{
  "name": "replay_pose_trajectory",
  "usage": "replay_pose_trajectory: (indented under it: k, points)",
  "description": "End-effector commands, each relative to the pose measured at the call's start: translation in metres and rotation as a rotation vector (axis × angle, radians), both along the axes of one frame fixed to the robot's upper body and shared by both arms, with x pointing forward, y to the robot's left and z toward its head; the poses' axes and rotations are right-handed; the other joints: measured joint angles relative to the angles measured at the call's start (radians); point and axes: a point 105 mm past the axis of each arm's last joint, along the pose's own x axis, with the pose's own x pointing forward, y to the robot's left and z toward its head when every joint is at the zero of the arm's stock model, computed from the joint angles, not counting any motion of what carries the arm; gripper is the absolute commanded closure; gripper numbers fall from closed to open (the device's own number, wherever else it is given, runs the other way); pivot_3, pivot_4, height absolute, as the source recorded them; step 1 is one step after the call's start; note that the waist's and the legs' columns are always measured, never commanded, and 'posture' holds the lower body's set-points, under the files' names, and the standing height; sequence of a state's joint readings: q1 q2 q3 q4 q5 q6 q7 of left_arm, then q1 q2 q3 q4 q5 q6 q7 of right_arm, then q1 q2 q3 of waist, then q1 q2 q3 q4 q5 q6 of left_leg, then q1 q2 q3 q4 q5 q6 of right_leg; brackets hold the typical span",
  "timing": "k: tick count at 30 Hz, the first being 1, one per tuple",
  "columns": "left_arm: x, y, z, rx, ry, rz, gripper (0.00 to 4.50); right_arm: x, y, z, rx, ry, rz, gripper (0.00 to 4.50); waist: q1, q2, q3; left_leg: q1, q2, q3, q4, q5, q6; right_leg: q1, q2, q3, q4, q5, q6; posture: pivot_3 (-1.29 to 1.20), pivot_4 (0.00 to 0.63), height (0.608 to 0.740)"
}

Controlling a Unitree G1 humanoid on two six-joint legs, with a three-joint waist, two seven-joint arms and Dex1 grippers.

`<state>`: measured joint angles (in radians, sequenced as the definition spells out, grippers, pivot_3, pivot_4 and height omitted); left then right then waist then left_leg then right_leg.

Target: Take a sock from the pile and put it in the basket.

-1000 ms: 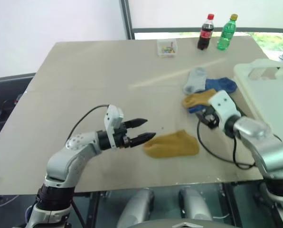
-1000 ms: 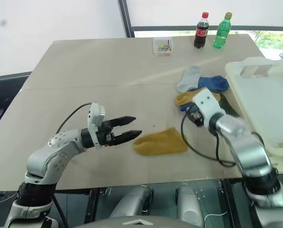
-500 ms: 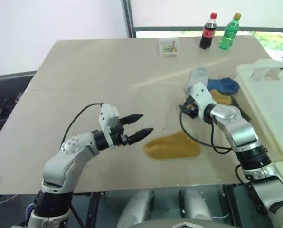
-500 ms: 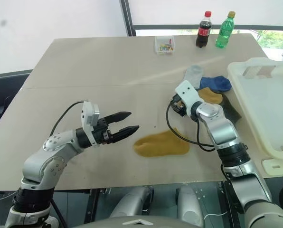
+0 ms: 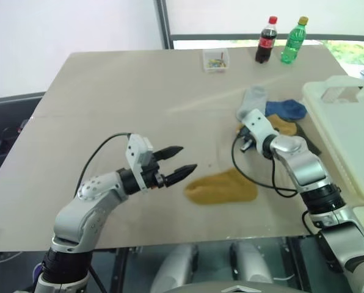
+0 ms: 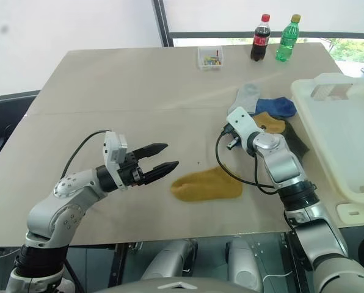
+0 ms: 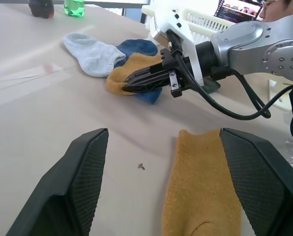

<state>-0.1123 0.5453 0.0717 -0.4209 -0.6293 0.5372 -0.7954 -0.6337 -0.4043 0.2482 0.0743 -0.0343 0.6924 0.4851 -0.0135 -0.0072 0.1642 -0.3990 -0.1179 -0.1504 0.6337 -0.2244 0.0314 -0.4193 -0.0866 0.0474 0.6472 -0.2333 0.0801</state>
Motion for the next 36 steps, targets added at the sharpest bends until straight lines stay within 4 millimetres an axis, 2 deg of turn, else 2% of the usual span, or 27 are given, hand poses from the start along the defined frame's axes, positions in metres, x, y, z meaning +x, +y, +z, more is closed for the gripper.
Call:
replay_pose_trajectory:
  k: [1,6,14,21,26,32,36]
  points:
    - [-0.002,0.0,0.011,-0.006,-0.056,0.006,0.66,0.0,0.009,0.027,0.089,-0.05,0.028,4.45,0.0,0.0,0.0,0.0,0.0,0.0,0.0,0.0,0.0,0.0,0.0,0.0,0.0,0.0,0.0,0.0,0.15,0.74]
    - [-0.003,0.002,0.008,-0.013,-0.042,0.013,0.66,-0.012,0.035,0.044,0.267,0.012,0.113,4.45,-0.003,0.0,0.0,0.0,0.0,0.0,0.0,0.0,0.0,0.0,0.0,0.001,0.0,0.0,0.0,0.0,0.15,0.74]
    - [-0.003,0.009,0.004,-0.016,-0.025,0.048,0.66,-0.029,0.079,0.039,0.359,0.091,0.215,4.45,-0.002,0.0,0.0,0.0,0.0,0.0,0.0,0.0,0.0,0.0,0.0,0.0,0.0,0.0,0.0,0.0,0.15,0.74]
    - [-0.004,0.011,0.004,-0.017,-0.025,0.061,0.66,-0.03,0.083,0.043,0.385,0.096,0.233,4.45,-0.002,0.0,0.0,0.0,0.0,0.0,0.0,0.0,0.0,0.0,0.0,0.0,0.001,0.0,0.0,0.0,0.15,0.74]
    - [-0.007,0.013,0.001,-0.02,-0.007,0.061,0.66,-0.044,0.109,0.047,0.426,0.135,0.334,4.45,-0.005,0.0,0.0,0.0,0.0,0.0,0.0,0.0,0.0,0.0,0.0,0.0,0.001,0.0,0.0,0.0,0.15,0.74]
    - [-0.019,0.018,-0.007,-0.003,0.045,0.031,0.66,-0.06,0.141,0.055,0.505,0.216,0.463,4.45,-0.014,0.001,0.0,0.001,0.0,0.0,0.0,0.0,0.0,-0.001,0.001,0.001,0.002,0.0,0.0,0.0,0.15,0.74]
    - [-0.033,0.023,-0.013,-0.003,0.107,-0.008,0.66,-0.071,0.159,0.043,0.539,0.328,0.522,4.45,-0.019,0.001,0.0,0.001,0.0,0.0,0.0,-0.001,0.001,-0.001,0.0,0.001,0.003,0.0,0.0,0.0,0.15,0.74]
